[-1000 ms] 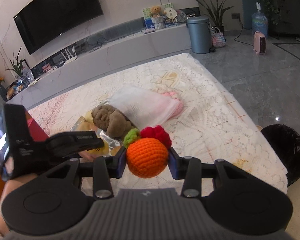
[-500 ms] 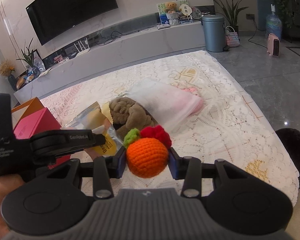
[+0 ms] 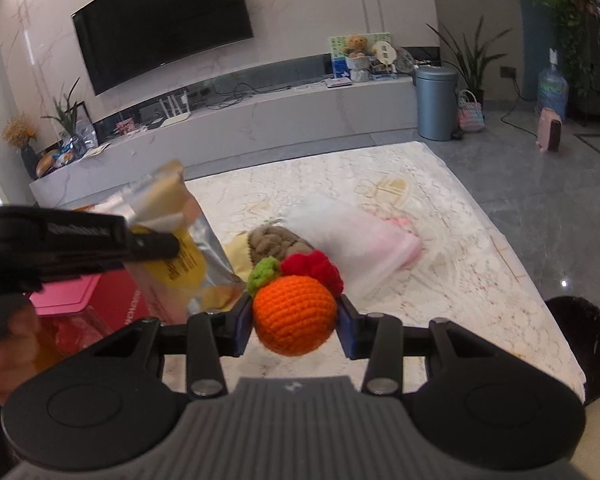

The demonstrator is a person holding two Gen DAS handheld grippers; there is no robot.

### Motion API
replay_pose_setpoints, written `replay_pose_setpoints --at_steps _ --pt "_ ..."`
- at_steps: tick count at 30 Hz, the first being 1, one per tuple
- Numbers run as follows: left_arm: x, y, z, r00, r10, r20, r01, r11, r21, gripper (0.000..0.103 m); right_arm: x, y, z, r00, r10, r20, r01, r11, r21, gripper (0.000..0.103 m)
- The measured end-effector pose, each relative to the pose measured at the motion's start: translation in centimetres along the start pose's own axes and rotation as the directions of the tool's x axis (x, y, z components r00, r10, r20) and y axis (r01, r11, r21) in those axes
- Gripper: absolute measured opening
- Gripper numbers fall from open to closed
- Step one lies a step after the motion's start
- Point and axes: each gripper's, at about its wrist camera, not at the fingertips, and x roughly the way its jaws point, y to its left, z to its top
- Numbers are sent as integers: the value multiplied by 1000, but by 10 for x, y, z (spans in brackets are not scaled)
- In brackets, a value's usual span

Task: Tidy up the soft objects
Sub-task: 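Carry the snack bag in the left tool while the right tool carries the ball toward the box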

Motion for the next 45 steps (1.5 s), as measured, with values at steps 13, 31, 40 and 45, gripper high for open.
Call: replay_pose_setpoints --at_steps 13,31,40,45 --pt "-113 108 29 980 61 190 -45 995 -86 23 -30 51 20 992 23 125 -18 999 -42 42" --pt "-124 228 16 931 291 221 -234 939 -251 23 -72 218 111 910 276 309 -184 937 -297 42" --pt "-119 281 11 926 306 223 -230 923 -309 23 1 326 132 935 308 174 -189 852 -488 42" --pt "-111 280 12 916 327 233 -259 925 -279 23 59 354 121 960 277 41 -213 819 -533 42"
